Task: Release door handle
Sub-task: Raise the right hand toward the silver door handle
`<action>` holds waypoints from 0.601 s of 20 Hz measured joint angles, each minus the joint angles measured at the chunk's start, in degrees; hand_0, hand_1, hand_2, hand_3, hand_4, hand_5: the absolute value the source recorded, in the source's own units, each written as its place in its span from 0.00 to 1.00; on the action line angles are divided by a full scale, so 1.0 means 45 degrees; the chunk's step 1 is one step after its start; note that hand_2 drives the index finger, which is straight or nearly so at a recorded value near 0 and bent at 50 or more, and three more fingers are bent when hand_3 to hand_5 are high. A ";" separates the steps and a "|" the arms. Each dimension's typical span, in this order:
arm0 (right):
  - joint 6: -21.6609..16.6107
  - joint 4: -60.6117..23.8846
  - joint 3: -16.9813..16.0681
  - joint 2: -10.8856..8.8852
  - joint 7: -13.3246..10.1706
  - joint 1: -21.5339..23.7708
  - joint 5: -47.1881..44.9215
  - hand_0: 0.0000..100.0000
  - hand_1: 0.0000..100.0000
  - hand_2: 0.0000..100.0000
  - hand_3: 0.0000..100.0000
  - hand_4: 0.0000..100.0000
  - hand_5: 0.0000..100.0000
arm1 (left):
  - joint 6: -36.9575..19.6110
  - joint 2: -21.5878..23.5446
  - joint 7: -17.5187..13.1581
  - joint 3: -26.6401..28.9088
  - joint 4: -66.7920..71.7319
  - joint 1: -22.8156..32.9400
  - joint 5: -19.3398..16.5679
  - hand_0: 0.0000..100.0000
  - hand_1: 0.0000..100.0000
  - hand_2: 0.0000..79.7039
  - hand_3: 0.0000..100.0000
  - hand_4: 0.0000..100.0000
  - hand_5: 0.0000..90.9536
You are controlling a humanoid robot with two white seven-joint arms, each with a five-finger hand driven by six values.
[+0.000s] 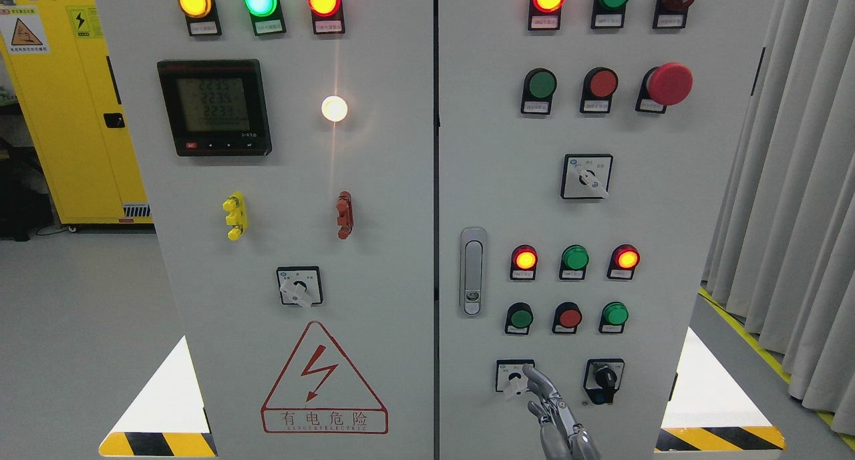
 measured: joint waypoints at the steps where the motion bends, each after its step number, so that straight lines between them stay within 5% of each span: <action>1: 0.0001 0.0000 -0.0001 0.0000 -0.0004 -0.0028 0.0002 0.41 0.00 0.00 0.00 0.00 0.00 | 0.0000 0.0000 0.0000 0.0000 0.0000 0.0000 0.0000 0.12 0.56 0.00 0.00 0.00 0.00; 6: 0.0004 0.0000 -0.0002 0.0001 -0.0068 -0.0206 0.0028 0.41 0.00 0.00 0.00 0.00 0.00 | 0.0000 0.0000 0.0000 0.0000 0.0000 0.0000 0.0000 0.12 0.56 0.00 0.00 0.00 0.00; 7: 0.0014 -0.0001 -0.0002 0.0001 -0.0068 -0.0225 0.0042 0.39 0.01 0.00 0.03 0.04 0.00 | 0.0000 0.0000 0.0000 0.0000 0.0000 0.0000 0.0000 0.12 0.56 0.00 0.00 0.00 0.00; 8: 0.0059 0.0000 -0.0007 0.0000 -0.0068 -0.0240 0.0073 0.35 0.06 0.00 0.16 0.21 0.00 | 0.0000 0.0000 0.0000 0.0000 -0.0001 0.0000 0.0000 0.12 0.56 0.00 0.00 0.00 0.00; 9: 0.0096 0.0000 -0.0013 0.0001 -0.0068 -0.0258 0.0115 0.34 0.12 0.00 0.31 0.34 0.09 | 0.0000 0.0000 0.0000 0.0000 0.0000 0.0000 0.0000 0.12 0.56 0.00 0.00 0.00 0.00; 11: 0.0144 0.0001 -0.0020 0.0000 -0.0064 -0.0274 0.0286 0.35 0.20 0.00 0.45 0.50 0.43 | 0.0000 0.0000 0.0000 -0.0001 0.0000 0.0000 0.0000 0.12 0.56 0.00 0.00 0.00 0.00; 12: 0.0151 0.0002 -0.0024 0.0000 -0.0064 -0.0284 0.0418 0.37 0.21 0.00 0.49 0.55 0.48 | 0.0000 0.0000 0.0000 -0.0001 0.0000 0.0000 0.0000 0.12 0.56 0.00 0.00 0.00 0.00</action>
